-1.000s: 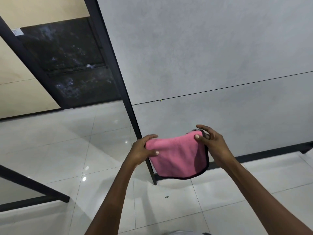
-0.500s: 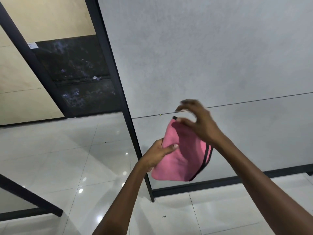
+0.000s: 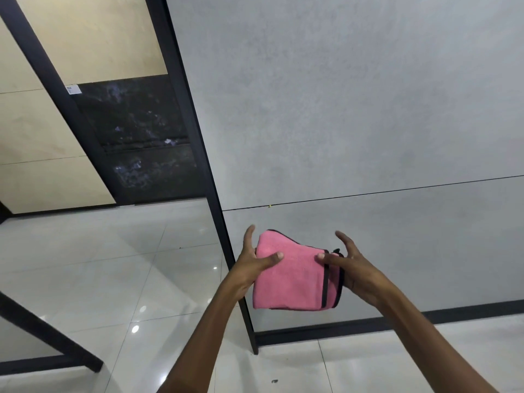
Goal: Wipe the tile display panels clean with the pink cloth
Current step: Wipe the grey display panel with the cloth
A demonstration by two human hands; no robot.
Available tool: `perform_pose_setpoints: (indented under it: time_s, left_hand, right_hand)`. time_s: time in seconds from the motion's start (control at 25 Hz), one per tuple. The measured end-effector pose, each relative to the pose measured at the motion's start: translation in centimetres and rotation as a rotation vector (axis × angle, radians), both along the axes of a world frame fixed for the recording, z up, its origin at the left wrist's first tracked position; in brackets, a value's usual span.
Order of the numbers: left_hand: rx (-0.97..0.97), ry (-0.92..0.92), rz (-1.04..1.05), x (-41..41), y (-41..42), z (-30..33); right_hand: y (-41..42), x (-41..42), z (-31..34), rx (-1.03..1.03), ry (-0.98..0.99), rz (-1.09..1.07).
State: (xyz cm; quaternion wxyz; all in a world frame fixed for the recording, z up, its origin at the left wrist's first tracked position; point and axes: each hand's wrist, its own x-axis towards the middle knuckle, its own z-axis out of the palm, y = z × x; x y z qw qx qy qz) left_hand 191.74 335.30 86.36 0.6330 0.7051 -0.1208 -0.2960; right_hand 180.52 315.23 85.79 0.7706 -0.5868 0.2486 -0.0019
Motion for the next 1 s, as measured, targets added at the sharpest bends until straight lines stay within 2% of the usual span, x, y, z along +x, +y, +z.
perform_pose_setpoints:
  time_s: [0.04,0.12,0.24,0.32,0.36,0.44,0.48,0.56,0.72,0.76,0.88,1.0]
  left_hand:
    - [0.017,-0.052,-0.09,0.3,0.3,0.2]
    - [0.19,-0.243,-0.175,0.7,0.6,0.7]
    - [0.467,-0.6,-0.099,1.8,0.7,1.3]
    - [0.462,-0.676,-0.052,2.9,1.0,1.6]
    - [0.362,-0.629,-0.039,3.4,1.1,1.8]
    - [0.104,-0.405,-0.061,3.7,1.2,2.3]
    - [0.042,-0.318,-0.103,3.7,1.0,2.4]
    - [0.033,-0.275,-0.16,3.7,0.4,2.1]
    - [-0.1,-0.335,0.032,3.7,-1.3,2.2]
    - [-0.088,-0.383,0.031,3.6,-1.7,2.5]
    - [0.104,-0.593,0.007,3.1,-3.0,3.2]
    - [0.143,-0.689,0.09,3.5,-4.2,4.2]
  right_hand:
    - [-0.1,0.0,0.5,-0.047,-0.028,0.062]
    - [0.0,0.1,1.0,-0.234,-0.04,0.186]
    - [-0.1,1.0,1.7,-0.62,-0.018,0.163]
    - [-0.9,1.7,2.4,-0.771,-0.063,0.142]
    - [-1.5,2.1,2.9,-0.79,-0.098,0.137]
    - [-2.1,2.3,4.0,-0.729,-0.175,0.146]
    - [-2.3,2.4,4.4,-0.673,-0.215,0.159]
    - [-2.6,2.5,4.8,-0.592,-0.233,0.152]
    - [-3.6,2.8,5.6,-0.674,-0.186,0.307]
    - [-3.5,3.1,6.1,-0.665,-0.171,0.373]
    - [-2.5,4.2,6.5,-0.654,-0.126,0.535]
    - [-1.7,5.7,5.7,-0.48,-0.18,0.507]
